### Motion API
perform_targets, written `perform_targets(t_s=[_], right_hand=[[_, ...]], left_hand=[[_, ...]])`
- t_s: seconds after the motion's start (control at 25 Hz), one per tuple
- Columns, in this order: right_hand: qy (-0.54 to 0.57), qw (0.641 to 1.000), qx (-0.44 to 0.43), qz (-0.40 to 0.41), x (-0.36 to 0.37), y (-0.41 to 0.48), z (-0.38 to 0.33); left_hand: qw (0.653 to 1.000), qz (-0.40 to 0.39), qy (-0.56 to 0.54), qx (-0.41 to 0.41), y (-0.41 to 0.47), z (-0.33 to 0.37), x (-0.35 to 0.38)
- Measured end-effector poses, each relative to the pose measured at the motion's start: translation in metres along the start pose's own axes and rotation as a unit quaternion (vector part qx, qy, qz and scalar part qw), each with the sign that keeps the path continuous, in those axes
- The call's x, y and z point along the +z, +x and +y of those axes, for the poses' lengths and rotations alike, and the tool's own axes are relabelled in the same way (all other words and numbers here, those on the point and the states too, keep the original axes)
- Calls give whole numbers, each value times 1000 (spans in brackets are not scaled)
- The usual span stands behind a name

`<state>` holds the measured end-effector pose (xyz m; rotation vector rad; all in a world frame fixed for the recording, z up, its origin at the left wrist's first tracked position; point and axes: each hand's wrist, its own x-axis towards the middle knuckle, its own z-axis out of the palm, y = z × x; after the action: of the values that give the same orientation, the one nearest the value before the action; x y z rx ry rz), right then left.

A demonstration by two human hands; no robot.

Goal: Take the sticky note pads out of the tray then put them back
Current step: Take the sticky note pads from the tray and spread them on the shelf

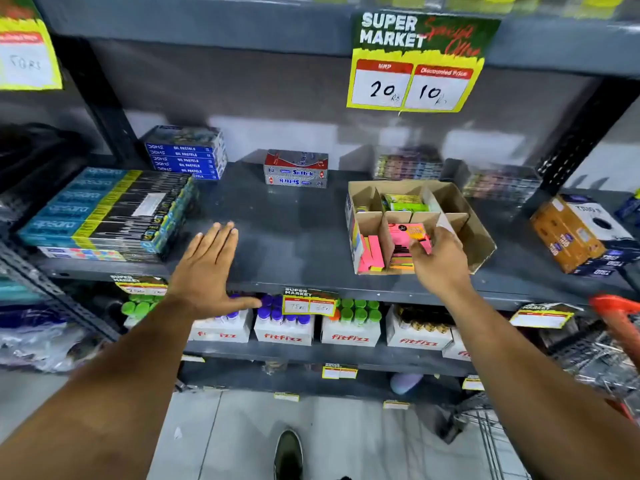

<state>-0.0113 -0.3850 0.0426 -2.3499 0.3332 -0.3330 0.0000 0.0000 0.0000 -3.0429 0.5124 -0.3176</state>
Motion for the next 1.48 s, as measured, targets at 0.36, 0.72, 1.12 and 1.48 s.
perform_targets(t_s=[0.36,0.72,1.12,1.48], right_hand=[[64,985,156,-47,13,20,1],[200,941,273,-24,20,41,4],[369,851,373,1,6,42,-13],[363,872,327,-33,7,28,-21]], left_hand=[[996,-78,26,-22,15,-17,37],[998,-55,5,-24,13,-17,46],[997,-64,23,-27,13,-17,43],[998,-60,23,-24,12,-16,43]])
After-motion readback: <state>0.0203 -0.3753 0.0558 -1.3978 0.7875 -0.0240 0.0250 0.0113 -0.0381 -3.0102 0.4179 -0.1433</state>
